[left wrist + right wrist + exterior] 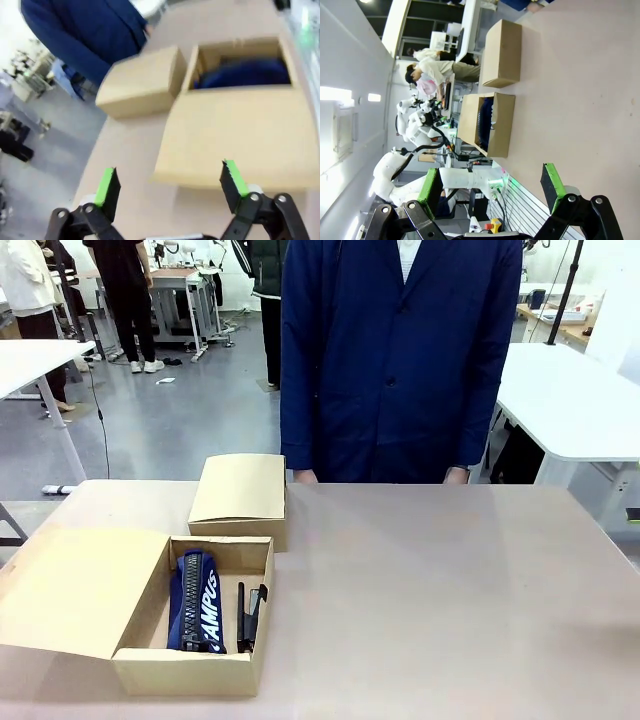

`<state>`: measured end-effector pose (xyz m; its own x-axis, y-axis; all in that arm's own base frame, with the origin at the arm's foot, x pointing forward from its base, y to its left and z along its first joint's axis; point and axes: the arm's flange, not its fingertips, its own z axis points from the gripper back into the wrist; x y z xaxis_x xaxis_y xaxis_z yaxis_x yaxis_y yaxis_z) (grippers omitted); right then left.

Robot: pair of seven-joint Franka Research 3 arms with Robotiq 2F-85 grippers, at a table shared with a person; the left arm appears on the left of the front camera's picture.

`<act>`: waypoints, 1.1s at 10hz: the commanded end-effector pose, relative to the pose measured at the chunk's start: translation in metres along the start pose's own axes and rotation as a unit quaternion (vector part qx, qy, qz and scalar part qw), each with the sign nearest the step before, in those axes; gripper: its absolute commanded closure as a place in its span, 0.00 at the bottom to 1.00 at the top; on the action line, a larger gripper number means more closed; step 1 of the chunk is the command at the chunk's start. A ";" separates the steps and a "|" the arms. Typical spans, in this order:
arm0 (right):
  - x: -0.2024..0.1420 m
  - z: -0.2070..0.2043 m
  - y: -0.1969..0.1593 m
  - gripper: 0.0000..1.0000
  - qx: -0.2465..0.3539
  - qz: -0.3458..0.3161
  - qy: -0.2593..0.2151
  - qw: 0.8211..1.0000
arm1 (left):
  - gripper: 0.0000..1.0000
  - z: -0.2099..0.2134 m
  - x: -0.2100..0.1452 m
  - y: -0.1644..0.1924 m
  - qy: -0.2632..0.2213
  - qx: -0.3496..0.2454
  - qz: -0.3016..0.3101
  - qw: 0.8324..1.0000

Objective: Place items inside the box.
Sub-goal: Close the lid of the Mailer Box closest to the robot.

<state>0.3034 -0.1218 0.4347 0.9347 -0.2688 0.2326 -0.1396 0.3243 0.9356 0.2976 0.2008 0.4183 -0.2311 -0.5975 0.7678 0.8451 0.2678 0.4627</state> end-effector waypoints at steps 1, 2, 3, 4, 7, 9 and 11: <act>0.003 0.001 0.004 0.00 -0.001 -0.008 -0.007 1.000 | 0.00 0.000 0.022 0.000 -0.059 0.017 0.055 0.997; 0.003 0.001 0.004 0.00 -0.001 -0.008 -0.007 1.000 | 0.00 0.000 0.022 0.000 -0.059 0.017 0.055 0.997; 0.003 0.001 0.004 0.00 -0.001 -0.008 -0.007 1.000 | 0.00 0.000 0.022 0.000 -0.059 0.017 0.055 0.997; 0.003 0.001 0.004 0.00 -0.001 -0.008 -0.007 1.000 | 0.00 -0.003 0.006 0.002 -0.013 -0.002 0.032 0.999; 0.003 0.001 0.004 0.00 -0.001 -0.008 -0.007 1.000 | 0.00 -0.008 -0.030 0.001 0.078 -0.026 0.042 0.996; 0.003 0.001 0.004 0.00 -0.001 -0.008 -0.007 1.000 | 0.00 -0.025 -0.058 -0.012 0.140 -0.031 0.054 0.988; 0.003 0.001 0.004 0.00 -0.001 -0.008 -0.007 1.000 | 0.00 -0.039 -0.076 -0.016 0.158 -0.037 0.064 0.985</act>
<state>0.3035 -0.1218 0.4347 0.9347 -0.2688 0.2324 -0.1394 0.3244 0.9356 0.3210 0.2227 0.3454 0.0314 -0.7707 0.6364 0.8858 0.3165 0.3395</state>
